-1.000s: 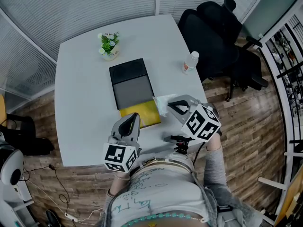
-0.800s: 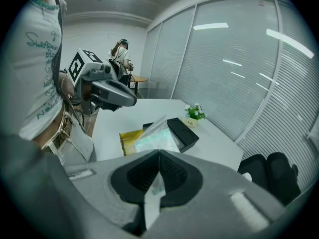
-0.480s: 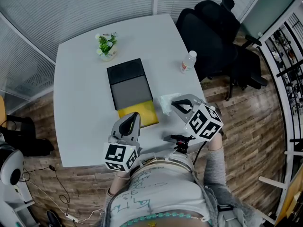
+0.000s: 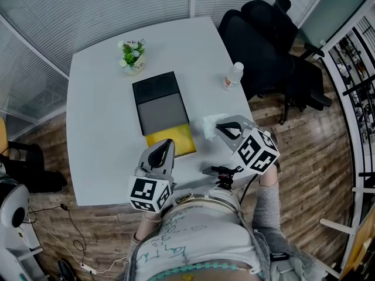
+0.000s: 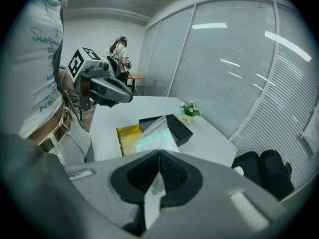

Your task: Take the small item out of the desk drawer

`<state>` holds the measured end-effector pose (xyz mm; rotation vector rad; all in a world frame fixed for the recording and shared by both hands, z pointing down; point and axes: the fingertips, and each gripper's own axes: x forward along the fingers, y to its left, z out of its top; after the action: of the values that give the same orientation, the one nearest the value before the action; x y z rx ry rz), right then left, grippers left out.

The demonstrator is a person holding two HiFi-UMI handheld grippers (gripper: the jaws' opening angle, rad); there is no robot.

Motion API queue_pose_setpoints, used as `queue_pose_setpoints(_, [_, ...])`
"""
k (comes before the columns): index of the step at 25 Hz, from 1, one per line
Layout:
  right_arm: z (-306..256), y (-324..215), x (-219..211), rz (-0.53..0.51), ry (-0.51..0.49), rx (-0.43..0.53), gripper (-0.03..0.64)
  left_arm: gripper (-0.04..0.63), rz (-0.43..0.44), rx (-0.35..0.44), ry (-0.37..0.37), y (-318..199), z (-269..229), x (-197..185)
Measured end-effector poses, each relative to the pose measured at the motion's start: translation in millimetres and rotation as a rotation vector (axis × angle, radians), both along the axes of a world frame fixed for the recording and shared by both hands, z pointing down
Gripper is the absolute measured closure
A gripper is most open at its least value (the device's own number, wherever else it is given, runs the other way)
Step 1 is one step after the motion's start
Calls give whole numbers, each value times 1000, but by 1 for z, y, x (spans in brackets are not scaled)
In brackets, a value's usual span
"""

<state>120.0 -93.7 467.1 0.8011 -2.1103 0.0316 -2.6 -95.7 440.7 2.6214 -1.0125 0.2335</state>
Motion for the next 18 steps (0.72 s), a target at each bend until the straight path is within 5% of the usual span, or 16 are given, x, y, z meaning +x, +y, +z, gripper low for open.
queue_pose_setpoints(18, [6,4,11,17,8,-10,614,597,7,-1,-4,4,1,5])
